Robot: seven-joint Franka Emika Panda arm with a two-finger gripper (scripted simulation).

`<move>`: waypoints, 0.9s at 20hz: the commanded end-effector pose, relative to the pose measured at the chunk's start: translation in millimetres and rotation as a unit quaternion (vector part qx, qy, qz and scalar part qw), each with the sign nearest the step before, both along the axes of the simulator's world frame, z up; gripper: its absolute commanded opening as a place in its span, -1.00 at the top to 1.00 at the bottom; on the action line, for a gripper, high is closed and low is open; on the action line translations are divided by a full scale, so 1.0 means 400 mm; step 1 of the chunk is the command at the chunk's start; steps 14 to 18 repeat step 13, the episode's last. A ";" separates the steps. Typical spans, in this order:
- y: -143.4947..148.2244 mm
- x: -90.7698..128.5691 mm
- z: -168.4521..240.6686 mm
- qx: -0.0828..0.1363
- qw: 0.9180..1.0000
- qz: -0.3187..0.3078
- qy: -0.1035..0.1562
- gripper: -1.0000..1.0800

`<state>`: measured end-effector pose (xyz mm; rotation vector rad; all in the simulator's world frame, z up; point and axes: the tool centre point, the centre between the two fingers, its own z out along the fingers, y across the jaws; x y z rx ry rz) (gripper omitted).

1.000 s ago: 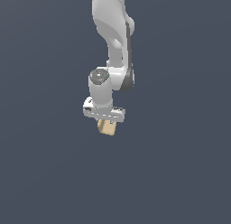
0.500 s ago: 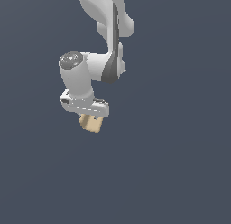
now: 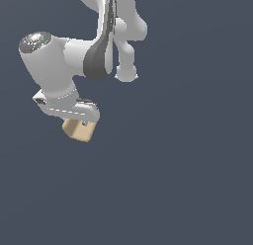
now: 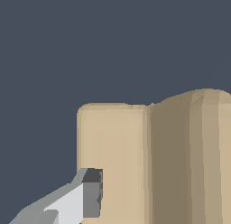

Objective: Pick up the object and move it to a goal position.

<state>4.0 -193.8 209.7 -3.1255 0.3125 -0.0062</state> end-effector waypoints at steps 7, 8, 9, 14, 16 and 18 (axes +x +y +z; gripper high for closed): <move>-0.058 0.022 0.057 0.000 1.000 0.000 0.002 1.00; -0.061 0.023 0.059 0.000 1.000 0.000 0.002 1.00; -0.063 0.024 0.061 0.000 1.000 0.000 0.002 1.00; -0.062 0.025 0.059 0.000 1.000 0.000 0.002 1.00; -0.062 0.025 0.059 0.000 1.000 0.000 0.002 1.00; -0.062 0.025 0.059 0.000 1.000 0.000 0.002 1.00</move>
